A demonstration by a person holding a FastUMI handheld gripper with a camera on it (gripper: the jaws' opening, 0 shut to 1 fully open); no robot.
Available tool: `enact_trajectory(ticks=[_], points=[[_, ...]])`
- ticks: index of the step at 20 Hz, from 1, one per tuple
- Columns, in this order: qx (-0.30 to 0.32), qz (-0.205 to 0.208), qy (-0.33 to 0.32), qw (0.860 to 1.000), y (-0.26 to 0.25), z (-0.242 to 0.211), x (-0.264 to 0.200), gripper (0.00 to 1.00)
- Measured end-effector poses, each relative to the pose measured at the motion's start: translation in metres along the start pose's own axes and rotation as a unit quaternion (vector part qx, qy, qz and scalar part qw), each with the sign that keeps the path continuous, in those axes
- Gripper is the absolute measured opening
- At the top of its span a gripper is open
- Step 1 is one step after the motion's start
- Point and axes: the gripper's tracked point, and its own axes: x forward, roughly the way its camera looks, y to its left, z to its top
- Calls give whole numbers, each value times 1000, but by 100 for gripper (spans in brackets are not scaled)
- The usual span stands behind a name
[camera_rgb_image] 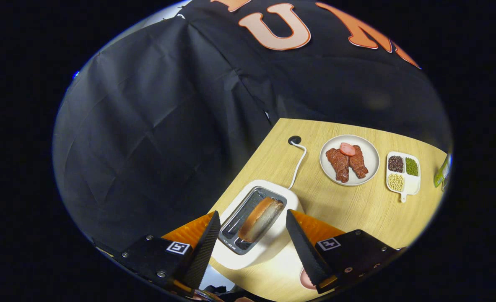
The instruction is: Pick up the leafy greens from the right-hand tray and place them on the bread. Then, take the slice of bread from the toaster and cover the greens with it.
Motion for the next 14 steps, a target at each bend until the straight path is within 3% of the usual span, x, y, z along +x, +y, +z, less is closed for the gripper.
enact_trajectory(ticks=[7, 14], points=[[9, -8, 61, 998, 10, -21, 31, 87], [6, -23, 94, 995, 2, -34, 46, 71]])
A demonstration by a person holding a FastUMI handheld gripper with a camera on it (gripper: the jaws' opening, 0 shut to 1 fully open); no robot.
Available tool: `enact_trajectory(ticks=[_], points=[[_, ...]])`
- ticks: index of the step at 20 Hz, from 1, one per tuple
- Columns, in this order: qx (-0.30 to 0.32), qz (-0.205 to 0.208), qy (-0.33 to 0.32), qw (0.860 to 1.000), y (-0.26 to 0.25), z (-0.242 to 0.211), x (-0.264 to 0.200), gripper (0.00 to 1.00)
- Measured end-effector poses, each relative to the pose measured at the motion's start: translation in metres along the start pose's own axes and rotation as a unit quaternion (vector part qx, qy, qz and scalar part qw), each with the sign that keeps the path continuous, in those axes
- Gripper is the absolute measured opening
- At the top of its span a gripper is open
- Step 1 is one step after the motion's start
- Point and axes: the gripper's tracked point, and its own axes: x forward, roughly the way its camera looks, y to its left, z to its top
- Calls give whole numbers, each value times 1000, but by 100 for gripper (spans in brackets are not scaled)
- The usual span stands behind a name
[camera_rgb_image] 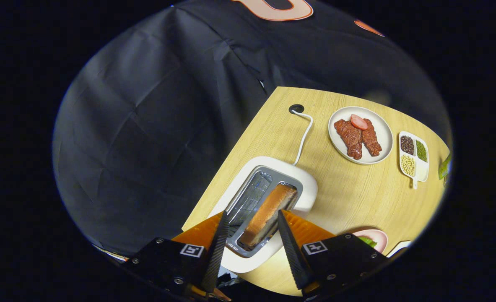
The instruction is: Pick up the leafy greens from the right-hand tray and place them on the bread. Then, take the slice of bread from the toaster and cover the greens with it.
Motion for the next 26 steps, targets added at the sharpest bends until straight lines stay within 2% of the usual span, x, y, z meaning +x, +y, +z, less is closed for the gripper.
enact_trajectory(ticks=[1, 4, 7, 10, 11, 19, 25, 26], points=[[-1, -3, 4, 1000, -2, -3, 2, 68], [1, -5, 13, 1000, -5, -5, 7, 51], [-4, -6, 1, 1000, -5, -1, 3, 39], [-22, -13, -15, 1000, -9, 0, -8, 17], [-22, -9, -19, 1000, -8, 0, -12, 14], [-29, 34, -68, 997, -6, 2, -63, 12], [-10, 81, -99, 992, -15, -6, -102, 11], [-10, 79, -107, 991, -21, -7, -107, 12]])
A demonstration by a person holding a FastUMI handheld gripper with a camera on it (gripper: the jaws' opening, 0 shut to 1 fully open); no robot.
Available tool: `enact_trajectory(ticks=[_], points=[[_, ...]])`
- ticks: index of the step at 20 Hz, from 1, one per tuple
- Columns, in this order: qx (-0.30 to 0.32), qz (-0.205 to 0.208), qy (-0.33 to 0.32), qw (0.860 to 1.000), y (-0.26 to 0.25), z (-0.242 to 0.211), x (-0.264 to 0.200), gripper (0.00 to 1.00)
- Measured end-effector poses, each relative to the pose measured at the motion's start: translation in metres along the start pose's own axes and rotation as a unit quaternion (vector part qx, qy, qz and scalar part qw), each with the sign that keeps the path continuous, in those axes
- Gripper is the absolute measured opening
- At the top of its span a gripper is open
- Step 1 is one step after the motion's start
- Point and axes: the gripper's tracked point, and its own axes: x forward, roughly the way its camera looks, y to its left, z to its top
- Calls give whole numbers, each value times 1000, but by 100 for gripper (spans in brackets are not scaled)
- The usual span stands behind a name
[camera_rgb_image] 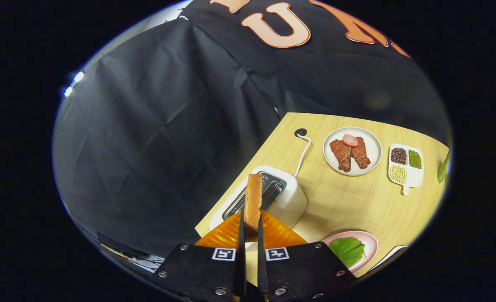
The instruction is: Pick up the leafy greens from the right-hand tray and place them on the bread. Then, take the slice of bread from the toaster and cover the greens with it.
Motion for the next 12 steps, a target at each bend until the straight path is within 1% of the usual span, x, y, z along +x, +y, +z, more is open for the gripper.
enact_trajectory(ticks=[2, 8, 12], points=[[7, 11, -7, 1000, -6, -7, -8, 11], [26, 11, -28, 999, -37, -24, -39, 11], [37, 14, -34, 999, -53, -42, -51, 11]])
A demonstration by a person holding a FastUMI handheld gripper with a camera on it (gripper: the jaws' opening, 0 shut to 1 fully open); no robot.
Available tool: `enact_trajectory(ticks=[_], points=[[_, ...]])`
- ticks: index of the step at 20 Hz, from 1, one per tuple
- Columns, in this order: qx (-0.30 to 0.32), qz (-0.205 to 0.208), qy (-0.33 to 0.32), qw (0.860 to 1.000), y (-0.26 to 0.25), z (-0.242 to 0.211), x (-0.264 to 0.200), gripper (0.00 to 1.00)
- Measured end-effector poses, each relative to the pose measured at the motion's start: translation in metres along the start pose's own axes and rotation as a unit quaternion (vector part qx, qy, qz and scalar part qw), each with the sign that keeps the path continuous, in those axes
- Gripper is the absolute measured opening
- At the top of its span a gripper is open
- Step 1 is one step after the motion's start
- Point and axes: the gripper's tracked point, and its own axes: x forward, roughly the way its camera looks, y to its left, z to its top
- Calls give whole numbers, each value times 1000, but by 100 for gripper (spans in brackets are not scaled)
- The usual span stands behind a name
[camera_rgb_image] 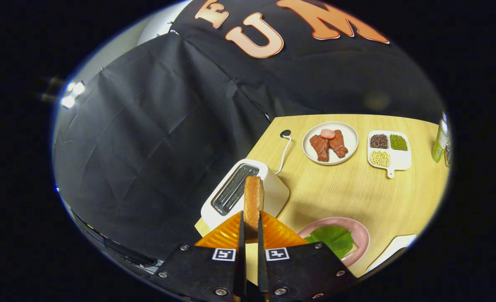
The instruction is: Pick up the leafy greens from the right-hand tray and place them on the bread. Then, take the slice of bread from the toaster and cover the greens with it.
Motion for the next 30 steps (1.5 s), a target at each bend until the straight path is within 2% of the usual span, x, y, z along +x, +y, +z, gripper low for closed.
enact_trajectory(ticks=[9, 19, 24, 30], points=[[46, 0, -9, 999, -47, -42, -25, 11], [85, -4, 7, 996, -82, -85, -18, 11], [124, -10, 8, 992, -104, -99, -10, 11], [151, -1, 13, 988, -114, -122, -5, 12]])
